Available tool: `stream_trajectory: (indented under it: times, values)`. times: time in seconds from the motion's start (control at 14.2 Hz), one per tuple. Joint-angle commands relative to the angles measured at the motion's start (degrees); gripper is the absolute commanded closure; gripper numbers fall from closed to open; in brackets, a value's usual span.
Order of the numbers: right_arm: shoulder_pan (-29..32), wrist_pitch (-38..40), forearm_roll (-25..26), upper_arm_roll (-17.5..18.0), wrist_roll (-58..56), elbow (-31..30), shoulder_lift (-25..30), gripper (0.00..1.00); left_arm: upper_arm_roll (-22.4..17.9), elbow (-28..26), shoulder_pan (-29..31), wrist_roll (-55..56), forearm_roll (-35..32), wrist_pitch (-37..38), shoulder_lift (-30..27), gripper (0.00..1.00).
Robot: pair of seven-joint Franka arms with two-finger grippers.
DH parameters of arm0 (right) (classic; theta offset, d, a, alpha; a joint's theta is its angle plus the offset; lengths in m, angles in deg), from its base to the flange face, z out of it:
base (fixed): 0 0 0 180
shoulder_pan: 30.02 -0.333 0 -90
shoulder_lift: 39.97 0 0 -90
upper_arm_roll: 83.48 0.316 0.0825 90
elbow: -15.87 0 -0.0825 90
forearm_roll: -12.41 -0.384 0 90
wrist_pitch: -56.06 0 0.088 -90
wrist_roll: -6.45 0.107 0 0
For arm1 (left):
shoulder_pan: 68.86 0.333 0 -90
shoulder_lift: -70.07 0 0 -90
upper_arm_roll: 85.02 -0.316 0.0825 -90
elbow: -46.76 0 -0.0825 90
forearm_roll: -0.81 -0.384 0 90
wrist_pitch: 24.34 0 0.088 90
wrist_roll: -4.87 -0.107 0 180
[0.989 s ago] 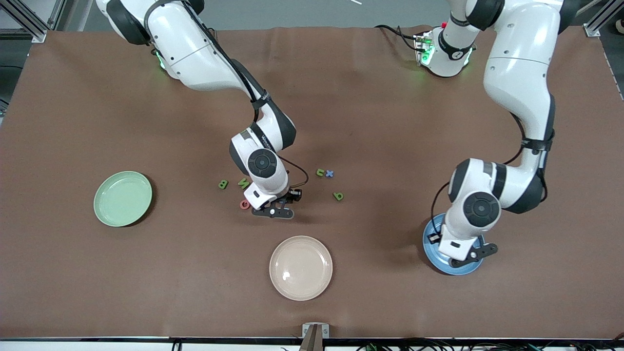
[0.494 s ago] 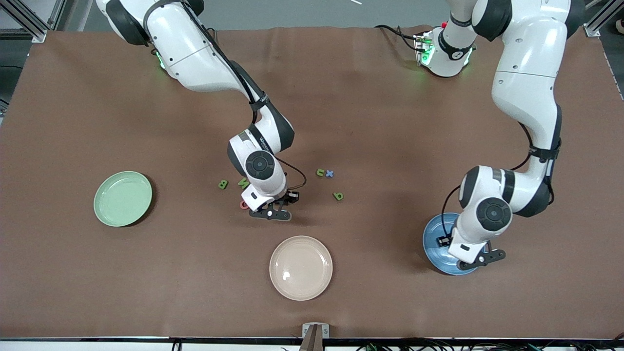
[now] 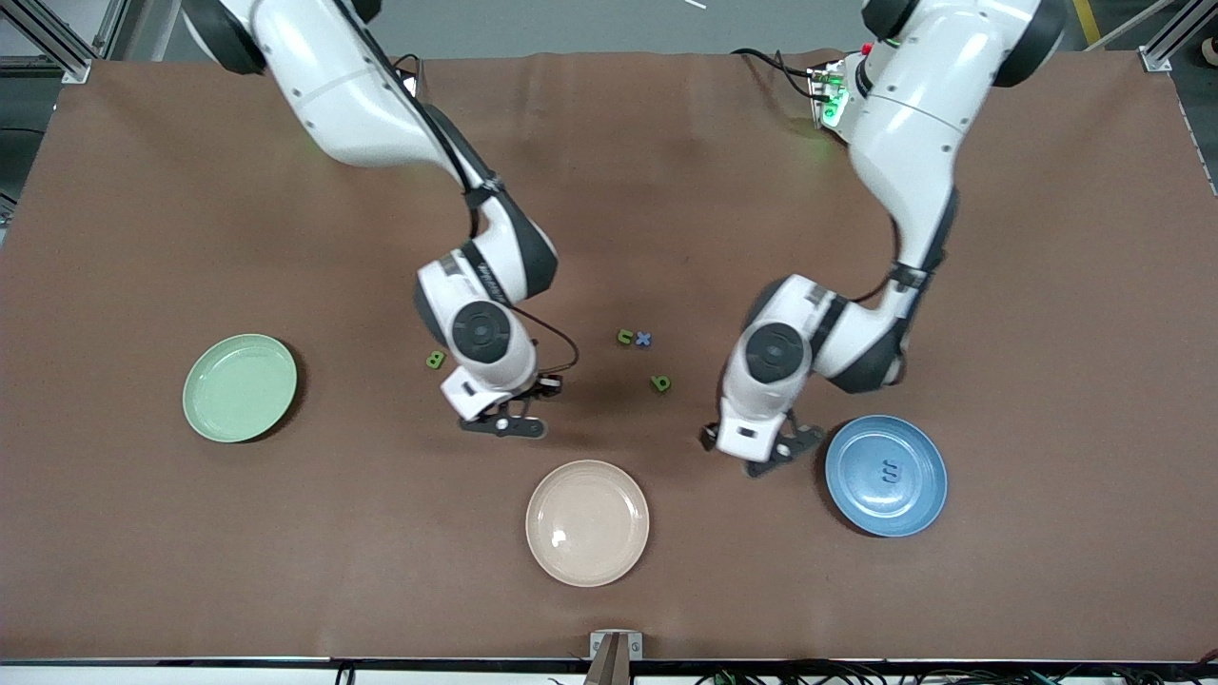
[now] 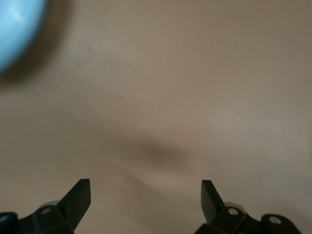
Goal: Sort upper and lower case letters into plates
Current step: 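Place the blue G on the green plate while the left gripper returns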
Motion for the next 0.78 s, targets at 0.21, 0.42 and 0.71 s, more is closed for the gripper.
stream_trajectory:
  times: [0.21, 0.42, 0.71]
  values:
    - [15.5, 0.0, -0.3, 1.1, -23.4, -18.6, 15.9, 0.9, -0.4, -0.1, -6.8, 9.6, 2.1, -1.5, 1.5, 0.15]
    - [26.1, -7.1, -0.3, 1.1, -41.5, -22.6, 15.7, 0.9, -0.4, -0.2, -8.4, 9.6, 3.6, -1.5, 1.8, 0.27]
    - [35.1, -13.1, 0.5, 1.1, -56.2, -22.7, 11.3, 0.9, -0.4, -0.2, -8.4, 9.0, 3.6, -1.5, 1.9, 0.51]
